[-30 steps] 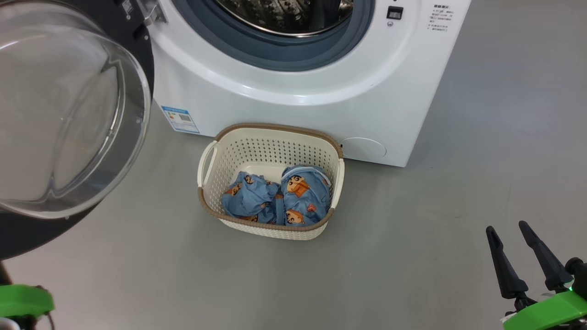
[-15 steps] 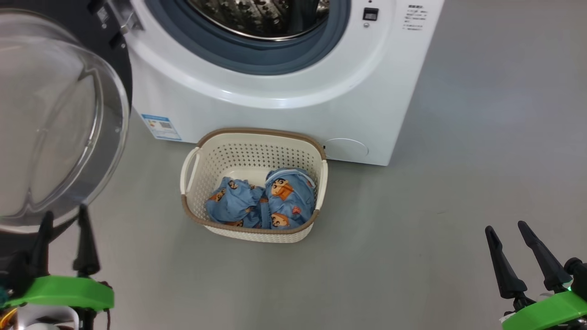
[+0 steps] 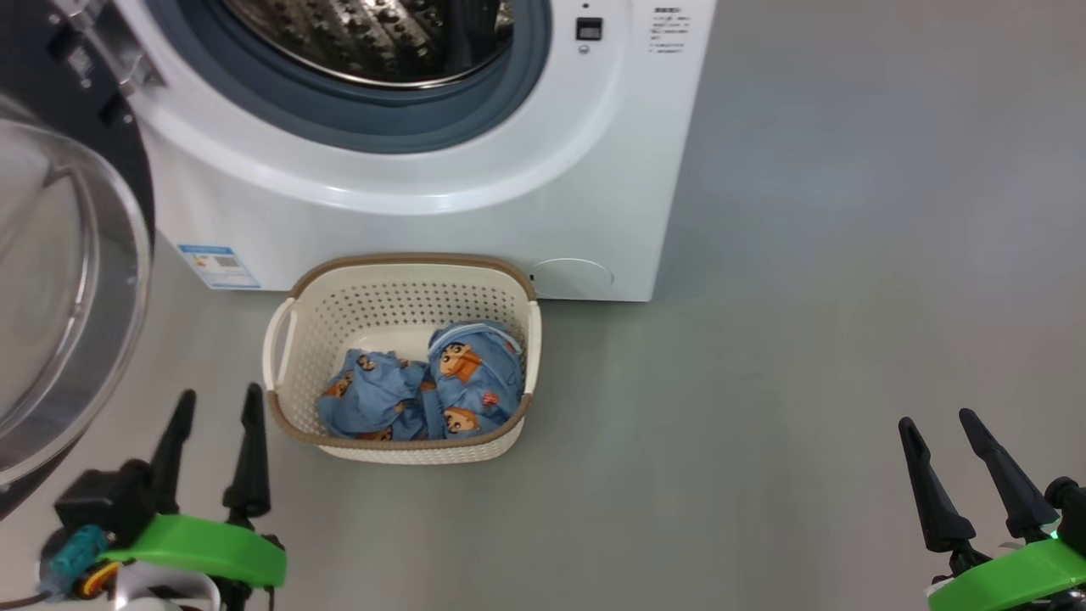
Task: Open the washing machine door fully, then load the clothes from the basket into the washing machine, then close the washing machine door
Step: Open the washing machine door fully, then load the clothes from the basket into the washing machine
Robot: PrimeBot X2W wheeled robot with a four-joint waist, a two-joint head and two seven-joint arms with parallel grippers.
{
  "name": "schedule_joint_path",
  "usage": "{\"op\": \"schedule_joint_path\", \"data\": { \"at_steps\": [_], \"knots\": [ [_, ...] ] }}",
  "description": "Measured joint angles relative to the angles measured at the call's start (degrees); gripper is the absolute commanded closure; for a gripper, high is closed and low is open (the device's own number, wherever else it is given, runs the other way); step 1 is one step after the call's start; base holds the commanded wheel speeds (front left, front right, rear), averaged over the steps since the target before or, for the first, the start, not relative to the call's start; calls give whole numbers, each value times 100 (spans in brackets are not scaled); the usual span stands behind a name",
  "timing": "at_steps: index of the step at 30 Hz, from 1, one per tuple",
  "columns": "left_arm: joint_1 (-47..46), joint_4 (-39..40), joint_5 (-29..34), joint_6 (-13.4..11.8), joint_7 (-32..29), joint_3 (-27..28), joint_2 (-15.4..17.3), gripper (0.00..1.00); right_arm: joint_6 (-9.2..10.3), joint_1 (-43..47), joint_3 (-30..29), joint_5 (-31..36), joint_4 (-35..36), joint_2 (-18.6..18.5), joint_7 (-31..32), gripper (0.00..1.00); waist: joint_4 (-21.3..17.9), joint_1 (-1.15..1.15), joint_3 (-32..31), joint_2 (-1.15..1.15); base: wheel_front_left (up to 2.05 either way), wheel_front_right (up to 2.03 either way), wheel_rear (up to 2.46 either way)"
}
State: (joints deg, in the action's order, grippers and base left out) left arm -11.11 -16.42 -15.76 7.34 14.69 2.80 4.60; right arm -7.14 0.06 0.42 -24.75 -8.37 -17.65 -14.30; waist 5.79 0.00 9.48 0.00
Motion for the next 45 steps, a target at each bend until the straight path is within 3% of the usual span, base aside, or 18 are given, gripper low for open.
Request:
{"op": "schedule_joint_path", "data": {
  "at_steps": [18,45],
  "knots": [
    [334,227,-222,0,-1,-360,-4,0,0,1,-70,0,-2,98,0,0,-573,0,-92,0,0,0,0],
    [413,308,-437,0,-1,-445,-7,0,0,4,-107,0,13,122,0,0,-606,0,-47,0,3,-11,8]
  ]
}}
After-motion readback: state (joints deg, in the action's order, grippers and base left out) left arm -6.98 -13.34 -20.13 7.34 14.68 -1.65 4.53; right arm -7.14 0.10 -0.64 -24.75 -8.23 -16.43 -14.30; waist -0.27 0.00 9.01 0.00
